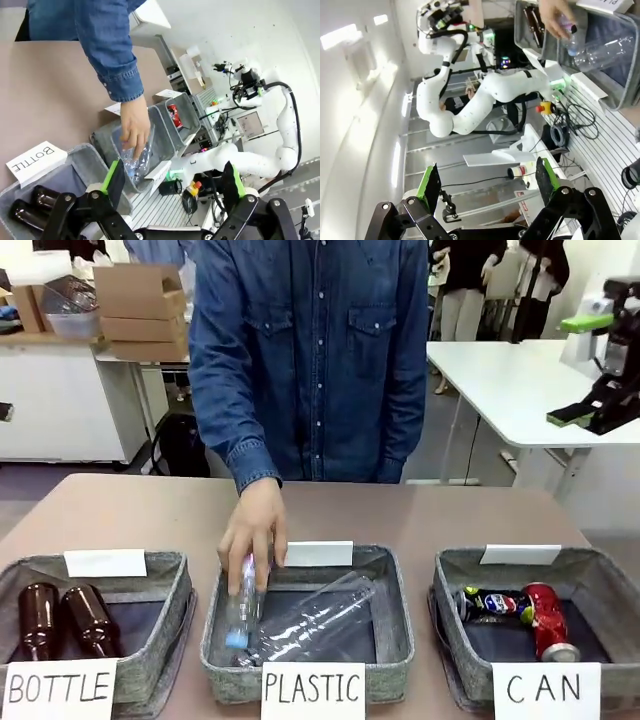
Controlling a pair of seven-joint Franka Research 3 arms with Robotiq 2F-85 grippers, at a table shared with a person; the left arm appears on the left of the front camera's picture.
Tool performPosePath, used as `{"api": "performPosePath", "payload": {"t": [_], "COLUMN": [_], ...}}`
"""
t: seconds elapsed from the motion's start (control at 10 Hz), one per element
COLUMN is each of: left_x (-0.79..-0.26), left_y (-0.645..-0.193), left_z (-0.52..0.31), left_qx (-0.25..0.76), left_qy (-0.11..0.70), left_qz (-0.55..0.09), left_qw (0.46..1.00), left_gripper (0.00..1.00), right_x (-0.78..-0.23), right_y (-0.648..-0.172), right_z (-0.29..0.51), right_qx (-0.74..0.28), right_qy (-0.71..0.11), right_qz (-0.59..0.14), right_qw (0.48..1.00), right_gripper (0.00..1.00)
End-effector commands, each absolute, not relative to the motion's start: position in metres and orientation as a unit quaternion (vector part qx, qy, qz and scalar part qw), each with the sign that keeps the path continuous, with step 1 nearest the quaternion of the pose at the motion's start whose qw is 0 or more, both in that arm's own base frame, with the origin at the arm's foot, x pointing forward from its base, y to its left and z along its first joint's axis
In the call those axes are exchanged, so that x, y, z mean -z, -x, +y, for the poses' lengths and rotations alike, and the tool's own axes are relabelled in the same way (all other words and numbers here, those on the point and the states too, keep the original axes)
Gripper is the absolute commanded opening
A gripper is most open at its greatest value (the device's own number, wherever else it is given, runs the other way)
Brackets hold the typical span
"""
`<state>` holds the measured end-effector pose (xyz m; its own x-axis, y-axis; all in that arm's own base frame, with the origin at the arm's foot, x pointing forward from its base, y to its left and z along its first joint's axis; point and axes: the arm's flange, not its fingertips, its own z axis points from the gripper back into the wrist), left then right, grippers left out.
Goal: Sort the can waste into the basket.
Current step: Pick up the can waste from the table and place it in the right Fabric basket.
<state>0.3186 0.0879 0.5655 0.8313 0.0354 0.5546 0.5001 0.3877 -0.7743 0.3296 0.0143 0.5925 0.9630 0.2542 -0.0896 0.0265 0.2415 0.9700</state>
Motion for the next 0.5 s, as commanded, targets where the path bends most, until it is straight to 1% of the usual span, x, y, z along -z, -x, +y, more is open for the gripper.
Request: {"api": "performPosePath", "payload": {"t": [0.0, 0.4], "left_x": [-0.5675, -0.5675], "left_y": [-0.3193, -0.3193], "left_z": [0.0926, 0.0926], "left_qx": [0.152, 0.152], "left_qy": [0.529, 0.529], "left_qz": [-0.243, -0.243], "left_qw": [0.798, 0.798], "left_gripper": [1.0, 1.0], "right_x": [-0.594, -0.594], "right_y": [-0.3295, -0.3295], "right_z": [0.0122, 0.0122], "right_qx": [-0.086, -0.086], "right_qy": [-0.602, -0.602], "right_qz": [0.114, 0.114], "right_qw": [0.786, 0.786], "right_gripper": [1.0, 1.0]}}
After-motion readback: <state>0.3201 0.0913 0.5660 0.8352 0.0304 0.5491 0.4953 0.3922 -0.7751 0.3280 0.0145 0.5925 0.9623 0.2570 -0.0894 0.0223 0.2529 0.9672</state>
